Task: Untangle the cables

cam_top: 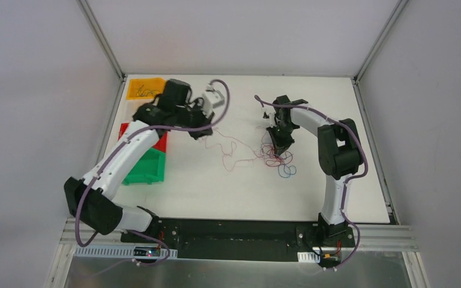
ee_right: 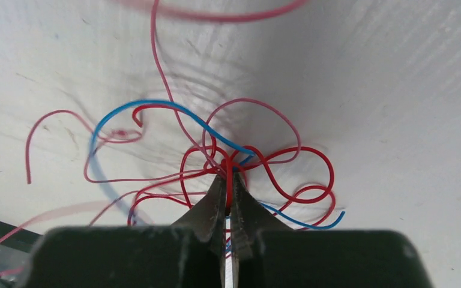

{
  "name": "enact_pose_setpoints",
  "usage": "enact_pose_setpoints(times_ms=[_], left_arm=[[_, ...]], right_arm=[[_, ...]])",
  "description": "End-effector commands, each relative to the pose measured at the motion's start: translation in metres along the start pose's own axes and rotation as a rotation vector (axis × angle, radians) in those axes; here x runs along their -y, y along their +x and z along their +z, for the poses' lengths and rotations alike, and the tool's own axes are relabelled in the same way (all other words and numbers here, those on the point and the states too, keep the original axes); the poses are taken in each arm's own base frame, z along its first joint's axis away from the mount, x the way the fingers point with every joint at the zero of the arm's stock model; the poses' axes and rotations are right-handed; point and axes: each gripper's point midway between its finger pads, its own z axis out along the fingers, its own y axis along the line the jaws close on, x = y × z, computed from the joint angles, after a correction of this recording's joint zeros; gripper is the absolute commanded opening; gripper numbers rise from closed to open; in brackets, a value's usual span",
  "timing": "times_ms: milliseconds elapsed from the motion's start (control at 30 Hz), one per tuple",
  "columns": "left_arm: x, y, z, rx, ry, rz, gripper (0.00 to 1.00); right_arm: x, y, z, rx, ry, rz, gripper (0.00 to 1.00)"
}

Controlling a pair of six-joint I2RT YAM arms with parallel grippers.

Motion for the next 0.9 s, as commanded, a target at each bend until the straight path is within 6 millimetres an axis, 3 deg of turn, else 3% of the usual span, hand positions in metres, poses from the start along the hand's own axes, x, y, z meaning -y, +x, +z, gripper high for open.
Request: enact_pose_setpoints(times_ms=[0,167,333,433,733,867], left_arm=[[-0.035,-0.017,-0.075,0.109,-0.064,-0.092,0.00],[-0.136,-0.025,-0.168,0.273,-0.347,-0.298,0.00],[-0.193,-0.024,-0.244,0.397,-0.513,-0.411,0.00],[-0.206,-0.021,-0.266,0.427,-0.555,-0.424,0.00],[-0.232,-0.010,-0.299,0.446,-0.668,-0.462,0.00],[-0.218,-0.022,-0.295,0.495,-0.562,-0.425,0.00]], right_arm=[[0.051,0.039,0.004,-0.121,0.240,-0.078,0.00],[0.084,0.057,-0.003,-0.164,0.320,-0.093,0.00],[0.107,0.072,-0.006,-0.203,0.322,-0.062,0.00],[0.112,0.076,-0.007,-0.211,0.325,-0.062,0.00],[0.128,0.087,-0.005,-0.240,0.340,-0.061,0.00],[0.130,0.087,-0.009,-0.240,0.324,-0.060,0.00]])
